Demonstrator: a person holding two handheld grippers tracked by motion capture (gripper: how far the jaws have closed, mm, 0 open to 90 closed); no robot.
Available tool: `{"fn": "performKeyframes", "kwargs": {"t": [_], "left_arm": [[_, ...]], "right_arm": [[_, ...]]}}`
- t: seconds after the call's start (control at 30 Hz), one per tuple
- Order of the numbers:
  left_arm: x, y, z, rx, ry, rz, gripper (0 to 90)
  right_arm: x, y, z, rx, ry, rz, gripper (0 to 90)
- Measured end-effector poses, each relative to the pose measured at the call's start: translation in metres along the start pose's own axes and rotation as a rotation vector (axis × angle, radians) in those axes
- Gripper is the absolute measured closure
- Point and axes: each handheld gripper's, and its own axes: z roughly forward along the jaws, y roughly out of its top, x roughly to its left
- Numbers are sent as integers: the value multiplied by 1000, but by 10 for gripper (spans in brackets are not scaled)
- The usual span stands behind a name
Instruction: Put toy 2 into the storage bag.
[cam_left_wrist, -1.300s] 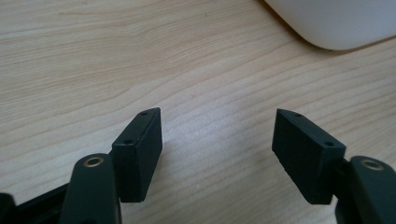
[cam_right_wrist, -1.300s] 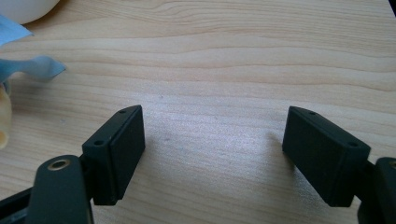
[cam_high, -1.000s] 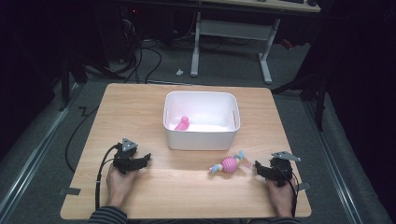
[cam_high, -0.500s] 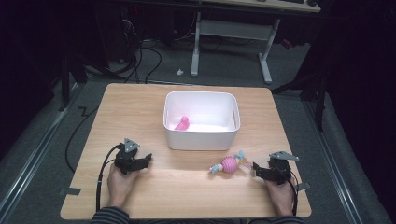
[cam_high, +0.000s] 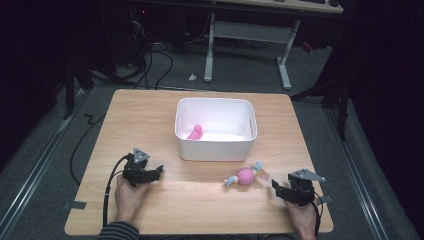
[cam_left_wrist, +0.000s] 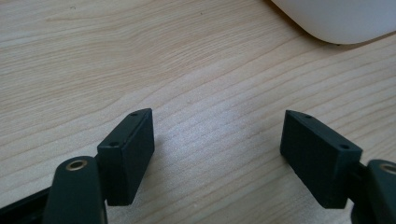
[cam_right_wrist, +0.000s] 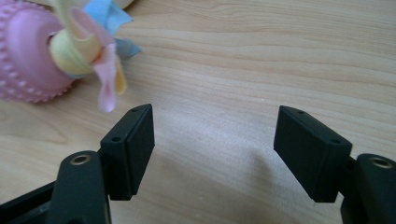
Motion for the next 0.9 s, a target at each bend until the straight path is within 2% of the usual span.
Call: {"fn": "performKeyframes", "kwargs": {"t": [0.13,0.33,0.47,0.67,0.77,0.9], "left_arm": [[0,0,0,3,-2,0,249],[-1,0,1,6,-4,3,215],[-1,0,1,9,-4,3,199],[0,0,1,10,-4,4,192],[0,0,1,10,-4,4,192],[0,0,1,10,-4,3,192]], "right_arm": [[6,-3,-10,-8,5,-24,306],[14,-1,-23,-25,43,-43,311],[22,6,-30,-47,74,-64,318],[35,19,-31,-43,129,-105,319],[41,27,-28,-31,146,-141,319],[53,39,-26,-27,134,-209,307]]}}
